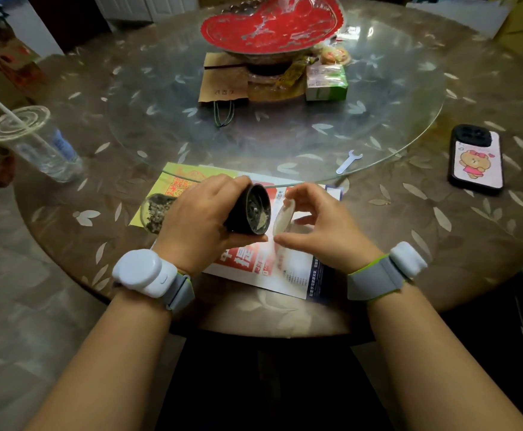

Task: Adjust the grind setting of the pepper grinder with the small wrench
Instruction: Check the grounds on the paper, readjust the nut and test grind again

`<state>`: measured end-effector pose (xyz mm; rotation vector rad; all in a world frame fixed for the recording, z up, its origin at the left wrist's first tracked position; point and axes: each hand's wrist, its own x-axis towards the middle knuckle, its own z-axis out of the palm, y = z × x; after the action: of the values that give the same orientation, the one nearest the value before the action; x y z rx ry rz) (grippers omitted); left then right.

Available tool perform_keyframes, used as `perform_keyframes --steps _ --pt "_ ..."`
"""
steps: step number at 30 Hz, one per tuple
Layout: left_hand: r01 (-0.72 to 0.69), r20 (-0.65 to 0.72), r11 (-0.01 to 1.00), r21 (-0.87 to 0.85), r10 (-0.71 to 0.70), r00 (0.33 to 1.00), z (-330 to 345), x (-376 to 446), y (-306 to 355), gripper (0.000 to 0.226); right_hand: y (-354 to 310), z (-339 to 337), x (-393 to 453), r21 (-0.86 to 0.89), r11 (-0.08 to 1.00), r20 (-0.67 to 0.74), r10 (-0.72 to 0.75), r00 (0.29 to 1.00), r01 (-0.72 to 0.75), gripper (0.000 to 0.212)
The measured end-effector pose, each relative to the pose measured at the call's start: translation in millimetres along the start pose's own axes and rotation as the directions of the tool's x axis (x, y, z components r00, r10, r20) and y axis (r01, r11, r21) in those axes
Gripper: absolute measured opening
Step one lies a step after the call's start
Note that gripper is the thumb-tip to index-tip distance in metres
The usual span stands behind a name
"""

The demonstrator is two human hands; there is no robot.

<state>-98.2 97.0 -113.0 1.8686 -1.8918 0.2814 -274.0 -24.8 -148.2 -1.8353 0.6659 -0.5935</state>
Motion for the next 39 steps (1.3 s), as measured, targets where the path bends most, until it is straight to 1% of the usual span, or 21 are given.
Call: perform_keyframes --steps 2,3,7,12,16,18,22,25,28,33,36,38,39 --pt "-0.058 0.025 0.996 0.068 0.056 0.998 0.2 2.4 -1.9 0.072 3.8 -1.4 1.0 -0.173 0.984 -0.027 -0.043 0.999 0.037 0.057" --pt "-0.101 0.053 0.989 0.110 0.096 0.994 -0.7 3.4 -3.8 0.069 4.9 -2.2 1.4 -0.215 0.976 -0.052 -0.054 0.997 0.041 0.057" --pt "-0.261 0.234 0.937 0.233 0.207 0.950 0.9 11.3 -13.2 0.062 13.3 -7.2 2.7 -0.178 0.984 -0.164 -0.062 0.984 0.032 0.056" --pt "-0.386 0.296 0.853 0.350 0.290 0.910 0.5 22.3 -12.4 0.041 15.9 -8.5 1.7 -0.114 0.994 -0.197 -0.025 0.980 0.003 0.053" --pt "-0.477 0.364 0.781 0.402 0.342 0.866 7.8 28.2 -6.1 0.037 14.5 -9.1 1.9 -0.135 0.991 -0.180 -0.038 0.983 0.014 0.052" --pt "-0.497 0.383 0.759 0.420 0.349 0.856 7.3 32.8 -4.4 0.039 14.1 -9.1 2.2 -0.145 0.989 -0.165 -0.036 0.986 0.012 0.052" --pt "-0.452 0.382 0.768 0.454 0.291 0.877 -0.2 40.6 -7.6 0.051 12.1 -11.0 2.1 -0.176 0.984 -0.144 -0.036 0.989 0.010 0.052" --pt "-0.469 0.404 0.766 0.440 0.298 0.865 -0.7 40.4 -8.4 0.055 11.1 -12.2 3.2 -0.203 0.979 -0.129 -0.041 0.991 0.014 0.053" --pt "-0.438 0.391 0.781 0.445 0.271 0.880 -1.2 38.5 -10.5 0.054 11.6 -12.7 5.8 -0.217 0.976 -0.122 -0.044 0.992 0.017 0.056" --pt "-0.341 0.307 0.840 0.423 0.221 0.926 -2.0 33.5 -16.5 0.047 10.5 -11.9 8.1 -0.214 0.977 -0.126 -0.040 0.991 0.012 0.058" --pt "-0.192 0.178 0.927 0.321 0.140 0.974 -4.8 30.2 -18.4 0.056 11.1 -11.4 8.1 -0.229 0.973 -0.129 -0.039 0.991 0.008 0.056" --pt "-0.030 0.076 0.980 0.198 0.015 0.997 -4.6 27.1 -18.5 0.066 12.7 -10.7 7.2 -0.262 0.965 -0.131 -0.031 0.991 -0.004 0.055" --pt "0.061 0.027 0.992 0.108 -0.064 0.998 -4.5 26.1 -18.2 0.070 13.9 -10.5 7.1 -0.281 0.960 -0.136 -0.030 0.990 -0.009 0.055"
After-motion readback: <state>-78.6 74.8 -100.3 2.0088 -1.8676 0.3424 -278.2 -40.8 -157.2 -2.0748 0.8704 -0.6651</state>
